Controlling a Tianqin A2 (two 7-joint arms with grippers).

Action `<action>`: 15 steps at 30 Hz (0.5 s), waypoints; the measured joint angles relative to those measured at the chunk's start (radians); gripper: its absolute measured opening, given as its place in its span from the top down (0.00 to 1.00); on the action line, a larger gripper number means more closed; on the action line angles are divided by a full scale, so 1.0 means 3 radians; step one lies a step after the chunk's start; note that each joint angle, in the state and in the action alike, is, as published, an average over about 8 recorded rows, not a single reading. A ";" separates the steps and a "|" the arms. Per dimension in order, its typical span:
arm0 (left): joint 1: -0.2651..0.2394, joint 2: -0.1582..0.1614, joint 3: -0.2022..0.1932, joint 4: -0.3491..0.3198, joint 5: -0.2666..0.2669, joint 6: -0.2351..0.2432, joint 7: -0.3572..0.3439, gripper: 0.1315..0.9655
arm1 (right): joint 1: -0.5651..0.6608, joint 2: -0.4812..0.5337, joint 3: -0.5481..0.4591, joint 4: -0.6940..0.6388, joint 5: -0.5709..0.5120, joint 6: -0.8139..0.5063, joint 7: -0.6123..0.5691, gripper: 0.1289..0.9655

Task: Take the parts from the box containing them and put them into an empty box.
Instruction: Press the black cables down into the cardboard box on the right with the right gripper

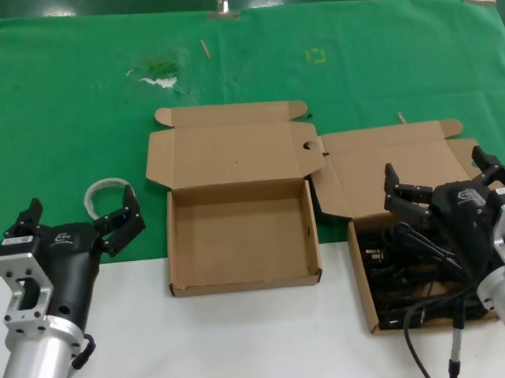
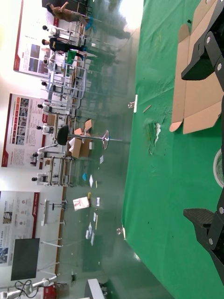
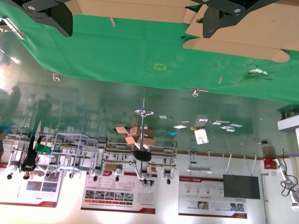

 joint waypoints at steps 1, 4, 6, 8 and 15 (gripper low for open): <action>0.0000 0.0000 0.0000 0.0000 0.0000 0.0000 0.0000 0.00 | 0.0000 0.0000 0.0000 0.0000 0.0000 0.0000 0.0000 0.00; 0.0000 0.0000 0.0000 0.0000 0.0000 0.0000 0.0000 0.00 | 0.0000 0.0000 0.0000 0.0000 0.0000 0.0000 0.0000 0.00; 0.0000 0.0000 0.0000 0.0000 0.0000 0.0000 0.0000 0.00 | 0.0000 0.0000 0.0000 0.0000 0.0000 0.0000 0.0000 0.00; 0.0000 0.0000 0.0000 0.0000 0.0000 0.0000 0.0000 0.00 | 0.0000 0.0000 0.0000 0.0000 0.0000 0.0000 0.0000 0.00; 0.0000 0.0000 0.0000 0.0000 0.0000 0.0000 0.0000 0.00 | 0.0000 0.0000 0.0000 0.0000 0.0000 0.0000 0.0000 0.00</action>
